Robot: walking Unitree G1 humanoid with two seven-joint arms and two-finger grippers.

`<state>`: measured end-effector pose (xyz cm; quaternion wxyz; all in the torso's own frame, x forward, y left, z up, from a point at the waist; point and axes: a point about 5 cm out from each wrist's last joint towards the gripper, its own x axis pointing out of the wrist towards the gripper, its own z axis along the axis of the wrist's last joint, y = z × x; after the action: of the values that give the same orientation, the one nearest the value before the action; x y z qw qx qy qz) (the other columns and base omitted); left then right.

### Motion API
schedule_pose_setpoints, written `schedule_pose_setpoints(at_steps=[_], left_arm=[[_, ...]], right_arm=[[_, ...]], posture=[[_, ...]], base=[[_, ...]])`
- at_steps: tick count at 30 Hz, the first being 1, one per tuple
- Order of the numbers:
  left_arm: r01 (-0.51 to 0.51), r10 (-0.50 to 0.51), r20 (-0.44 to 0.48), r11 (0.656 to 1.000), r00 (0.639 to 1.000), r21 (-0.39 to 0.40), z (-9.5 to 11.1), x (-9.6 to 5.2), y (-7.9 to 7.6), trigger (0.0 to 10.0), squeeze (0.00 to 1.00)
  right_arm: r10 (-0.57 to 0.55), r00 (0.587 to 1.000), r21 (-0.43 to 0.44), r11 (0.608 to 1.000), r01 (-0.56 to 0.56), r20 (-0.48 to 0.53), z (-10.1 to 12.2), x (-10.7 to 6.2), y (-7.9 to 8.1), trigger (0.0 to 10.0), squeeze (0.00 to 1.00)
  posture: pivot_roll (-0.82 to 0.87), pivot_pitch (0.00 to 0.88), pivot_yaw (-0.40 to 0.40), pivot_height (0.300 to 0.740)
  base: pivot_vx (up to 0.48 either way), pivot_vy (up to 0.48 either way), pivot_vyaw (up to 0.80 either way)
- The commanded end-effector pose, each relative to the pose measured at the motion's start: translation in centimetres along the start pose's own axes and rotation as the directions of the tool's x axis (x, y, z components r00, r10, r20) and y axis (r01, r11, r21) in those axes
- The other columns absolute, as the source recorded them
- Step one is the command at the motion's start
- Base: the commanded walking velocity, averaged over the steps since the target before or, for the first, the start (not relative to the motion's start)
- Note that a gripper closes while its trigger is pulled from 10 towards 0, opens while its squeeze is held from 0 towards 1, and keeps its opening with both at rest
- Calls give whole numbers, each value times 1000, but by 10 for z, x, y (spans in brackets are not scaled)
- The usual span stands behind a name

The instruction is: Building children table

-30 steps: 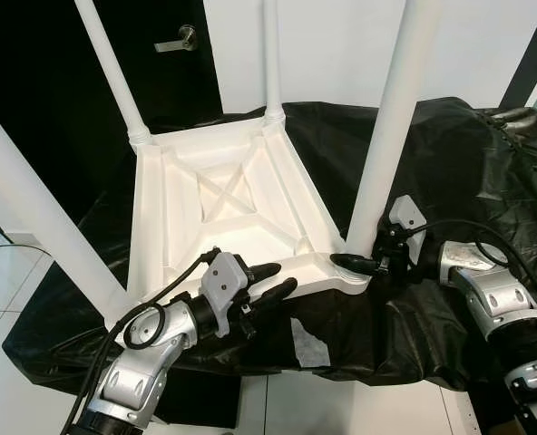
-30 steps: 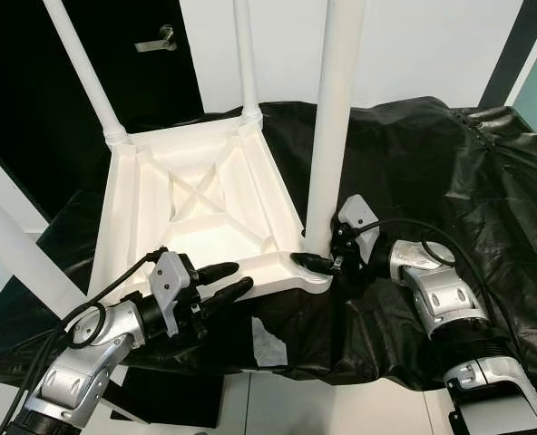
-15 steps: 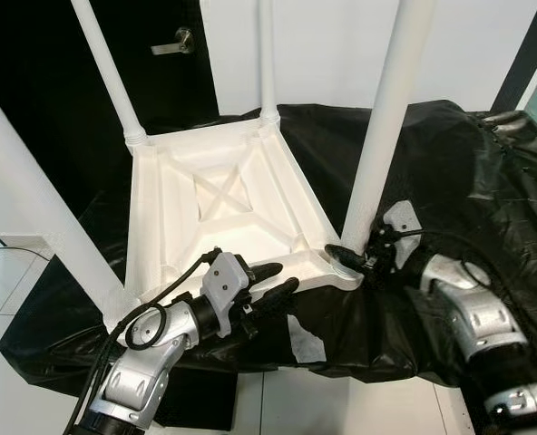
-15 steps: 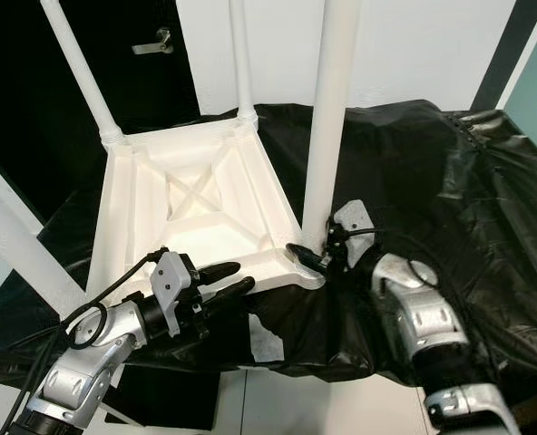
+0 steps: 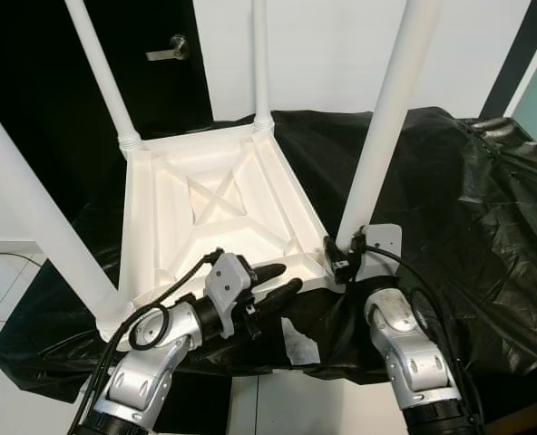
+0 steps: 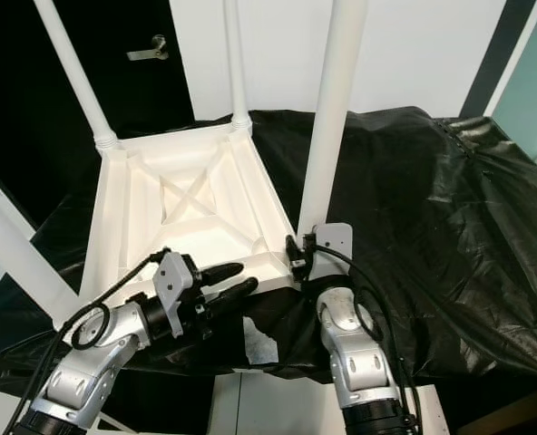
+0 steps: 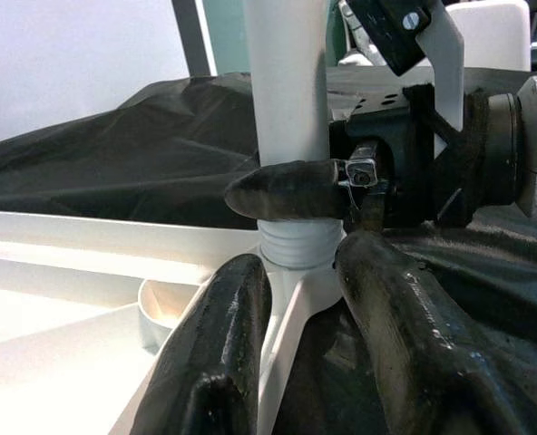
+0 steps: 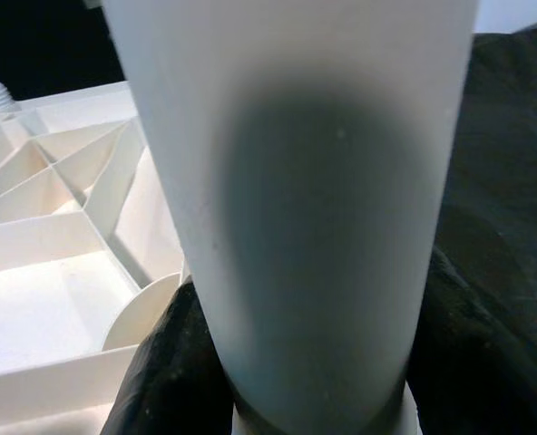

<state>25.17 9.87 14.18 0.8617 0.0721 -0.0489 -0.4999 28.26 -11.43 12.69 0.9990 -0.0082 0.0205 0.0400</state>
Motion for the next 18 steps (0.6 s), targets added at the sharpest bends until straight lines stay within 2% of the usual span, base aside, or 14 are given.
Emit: schedule_pose_setpoints(at_steps=[1, 7, 8, 9, 10, 13, 17, 18], left_arm=[[46, -46, -9, 999, 999, 1, 0, 1, -1, 10000, 0], [56, -56, -5, 998, 998, -1, 1, 2, 0, 10000, 0], [57, -57, -4, 998, 998, -1, 1, 3, 0, 10000, 0], [57, -57, -4, 998, 998, -1, 1, 3, 0, 10000, 0], [58, -58, -2, 998, 998, -2, 1, 3, 0, 10000, 0], [59, -59, 4, 998, 998, -6, 2, 4, 0, 10000, 0], [57, -57, 6, 998, 998, -7, 2, 4, 0, 10000, 0], [56, -56, 7, 998, 998, -8, 2, 4, 0, 10000, 0]], right_arm=[[-48, 988, 15, 999, 51, -146, -26, -6, -5, 10000, 0], [-49, 989, 13, 999, 51, -136, -21, -9, 1, 10000, 0], [-45, 991, 10, 999, 47, -129, -20, -9, 2, 10000, 157], [-45, 991, 10, 999, 47, -129, -20, -9, 2, 10000, 157], [-35, 992, 15, 999, 37, -119, -19, -10, 3, 10000, 1000], [12, 998, 31, 999, -10, -66, -11, -11, 3, 10000, 1000], [27, 998, 22, 999, -26, -52, -9, -12, 1, 10000, 1000], [68, 997, 12, 998, -68, -25, -6, -14, -4, 10000, 1000]], posture=[[-68, 0, 57, 740], [-77, 0, 63, 740], [-77, 0, 63, 740], [-77, 0, 63, 740], [-77, 0, 61, 740], [-74, 0, 57, 740], [-74, 0, 56, 740], [-72, 0, 54, 740]], base=[[0, 0, 0], [0, 0, 0], [0, 0, 0], [0, 0, 0], [0, 0, 0], [0, 0, 0], [0, 0, 0], [0, 0, 0]])
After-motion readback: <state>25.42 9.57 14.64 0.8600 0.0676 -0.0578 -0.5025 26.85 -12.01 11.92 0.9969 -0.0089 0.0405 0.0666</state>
